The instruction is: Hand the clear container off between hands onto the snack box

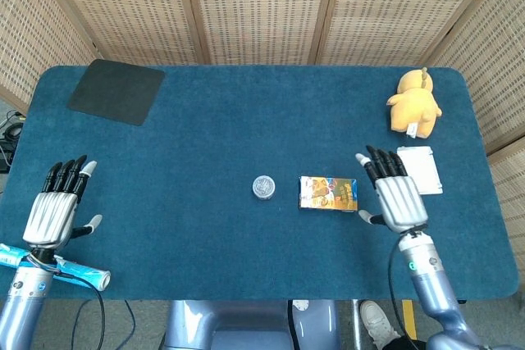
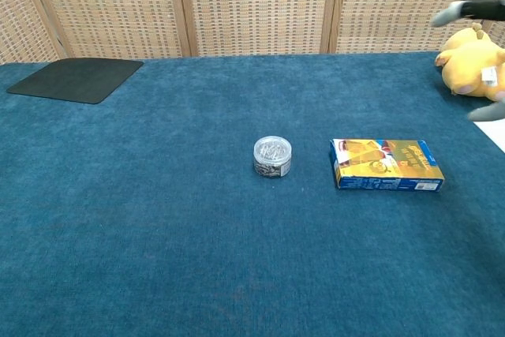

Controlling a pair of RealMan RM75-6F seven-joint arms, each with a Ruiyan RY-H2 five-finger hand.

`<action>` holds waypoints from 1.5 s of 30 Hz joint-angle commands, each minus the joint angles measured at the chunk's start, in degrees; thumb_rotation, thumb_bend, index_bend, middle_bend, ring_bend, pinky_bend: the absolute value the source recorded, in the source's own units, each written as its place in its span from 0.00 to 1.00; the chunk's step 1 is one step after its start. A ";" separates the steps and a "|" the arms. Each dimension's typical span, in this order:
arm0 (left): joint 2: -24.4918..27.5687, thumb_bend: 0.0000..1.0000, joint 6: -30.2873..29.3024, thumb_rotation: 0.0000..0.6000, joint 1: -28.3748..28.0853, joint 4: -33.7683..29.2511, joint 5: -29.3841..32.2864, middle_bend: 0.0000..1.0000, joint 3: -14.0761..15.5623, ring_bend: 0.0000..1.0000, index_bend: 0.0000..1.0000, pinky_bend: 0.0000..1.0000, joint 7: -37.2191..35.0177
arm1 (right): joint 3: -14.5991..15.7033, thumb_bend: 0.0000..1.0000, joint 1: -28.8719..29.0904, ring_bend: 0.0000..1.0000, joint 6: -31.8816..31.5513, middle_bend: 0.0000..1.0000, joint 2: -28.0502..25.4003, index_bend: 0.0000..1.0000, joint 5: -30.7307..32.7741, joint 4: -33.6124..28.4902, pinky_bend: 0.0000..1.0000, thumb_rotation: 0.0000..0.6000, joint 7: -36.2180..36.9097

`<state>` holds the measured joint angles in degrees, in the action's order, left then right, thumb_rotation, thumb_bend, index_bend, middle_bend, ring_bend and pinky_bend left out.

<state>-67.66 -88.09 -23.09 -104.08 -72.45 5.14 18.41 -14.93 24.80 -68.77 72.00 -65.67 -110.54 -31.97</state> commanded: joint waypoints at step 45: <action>1.48 0.24 12.67 1.00 3.15 4.14 0.26 0.00 -7.39 0.00 0.00 0.00 -7.15 | -5.74 0.00 35.81 0.00 0.86 0.00 31.39 0.25 42.58 21.30 0.01 1.00 -26.67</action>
<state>-66.20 -75.50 -19.97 -99.98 -72.21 -2.18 11.31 -20.48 60.07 -68.23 102.97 -23.59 -89.83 -58.31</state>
